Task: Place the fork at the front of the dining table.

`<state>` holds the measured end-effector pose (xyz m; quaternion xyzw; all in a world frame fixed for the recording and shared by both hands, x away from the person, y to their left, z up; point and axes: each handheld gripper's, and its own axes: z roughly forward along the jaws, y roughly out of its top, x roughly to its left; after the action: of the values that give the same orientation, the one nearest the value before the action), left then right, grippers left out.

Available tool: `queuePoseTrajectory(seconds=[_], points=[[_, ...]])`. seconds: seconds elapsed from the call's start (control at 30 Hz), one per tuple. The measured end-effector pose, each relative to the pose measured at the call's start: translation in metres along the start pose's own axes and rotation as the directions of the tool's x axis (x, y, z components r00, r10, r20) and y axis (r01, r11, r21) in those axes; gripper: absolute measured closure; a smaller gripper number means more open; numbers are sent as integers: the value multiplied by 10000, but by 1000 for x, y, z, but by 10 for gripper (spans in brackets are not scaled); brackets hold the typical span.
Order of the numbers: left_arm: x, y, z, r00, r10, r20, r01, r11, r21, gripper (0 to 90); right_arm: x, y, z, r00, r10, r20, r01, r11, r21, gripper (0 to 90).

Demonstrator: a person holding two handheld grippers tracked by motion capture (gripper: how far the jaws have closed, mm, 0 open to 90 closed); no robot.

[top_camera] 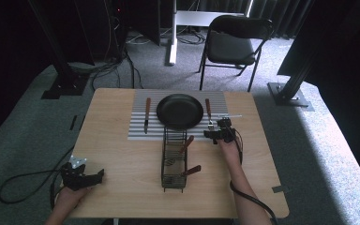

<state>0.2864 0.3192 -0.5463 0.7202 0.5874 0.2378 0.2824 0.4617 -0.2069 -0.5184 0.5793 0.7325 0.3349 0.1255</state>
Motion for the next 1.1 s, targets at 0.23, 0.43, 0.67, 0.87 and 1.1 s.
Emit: queuePoseTrajectory(seconds=[0.23,0.43,0.67,0.87,1.1], points=[[0,0,0,10000,1,0,-1,10000,0,8,-6,-16,-16,9998,173,44,-169,9970,-758,136],[0,0,0,10000,1,0,-1,10000,1,8,-12,-32,-26,10000,74,67,-68,9963,-852,136],[0,0,0,10000,1,1,-1,10000,1,8,-18,-53,-40,9990,-31,437,83,9929,-1190,133],[0,0,0,10000,0,0,0,10000,0,8,-23,-67,-51,9983,-62,587,139,9911,-1328,129],[0,0,0,10000,0,0,0,10000,0,8,-28,-87,-64,9976,-199,658,296,9883,-1496,129]])
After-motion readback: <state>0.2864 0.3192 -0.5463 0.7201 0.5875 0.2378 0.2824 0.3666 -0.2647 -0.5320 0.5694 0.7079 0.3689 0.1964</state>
